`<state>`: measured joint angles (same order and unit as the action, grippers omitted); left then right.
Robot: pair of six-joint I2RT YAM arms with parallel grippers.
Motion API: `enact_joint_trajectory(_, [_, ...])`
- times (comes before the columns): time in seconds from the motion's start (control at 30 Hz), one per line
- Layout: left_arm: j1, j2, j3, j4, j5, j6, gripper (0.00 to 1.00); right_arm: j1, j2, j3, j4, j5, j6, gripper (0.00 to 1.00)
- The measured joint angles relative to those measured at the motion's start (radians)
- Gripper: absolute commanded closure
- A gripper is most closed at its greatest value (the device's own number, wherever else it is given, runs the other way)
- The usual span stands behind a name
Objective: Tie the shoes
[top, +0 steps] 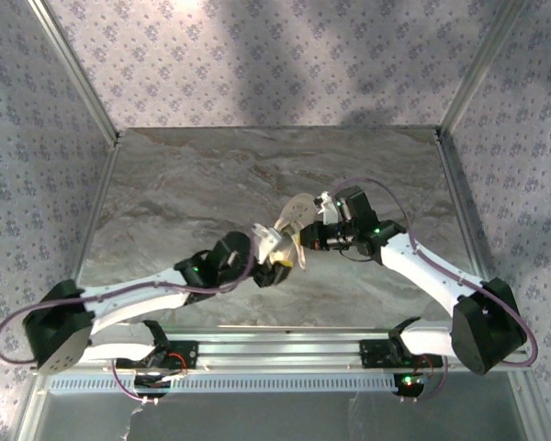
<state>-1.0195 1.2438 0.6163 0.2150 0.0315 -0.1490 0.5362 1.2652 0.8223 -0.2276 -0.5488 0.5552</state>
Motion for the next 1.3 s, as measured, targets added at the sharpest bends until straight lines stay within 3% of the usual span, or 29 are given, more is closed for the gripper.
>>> enact_joint_trajectory(0.17, [-0.035,0.167,0.032,0.138,-0.054,0.01,0.35,0.019,0.0,0.019,0.01,0.019,0.064,1.0])
enact_joint_trajectory(0.33, [-0.035,0.214,0.043,0.198,-0.166,0.002,0.41,0.027,-0.003,0.027,0.023,0.033,0.102,1.0])
enact_joint_trajectory(0.47, [-0.035,0.218,0.044,0.229,-0.213,0.0,0.91,0.029,-0.006,0.027,0.028,0.037,0.122,1.0])
enact_joint_trajectory(0.5, [-0.034,0.217,0.044,0.231,-0.22,0.002,1.0,0.029,-0.007,0.027,0.03,0.037,0.125,0.95])
enact_joint_trajectory(0.67, [-0.012,0.166,0.045,0.15,-0.229,0.022,1.0,0.018,-0.008,0.029,0.021,0.044,0.126,0.53])
enact_joint_trajectory(0.77, [0.031,0.083,0.049,0.047,-0.216,0.037,1.0,-0.026,-0.008,0.045,-0.009,0.057,0.108,0.43])
enact_joint_trajectory(1.0, [0.133,-0.087,0.098,-0.23,-0.127,0.143,1.0,-0.196,0.061,0.077,-0.067,0.117,0.055,0.48])
enact_joint_trajectory(1.3, [0.142,-0.091,0.12,-0.428,0.019,0.378,1.0,-0.222,0.521,0.232,-0.029,0.127,-0.034,0.74])
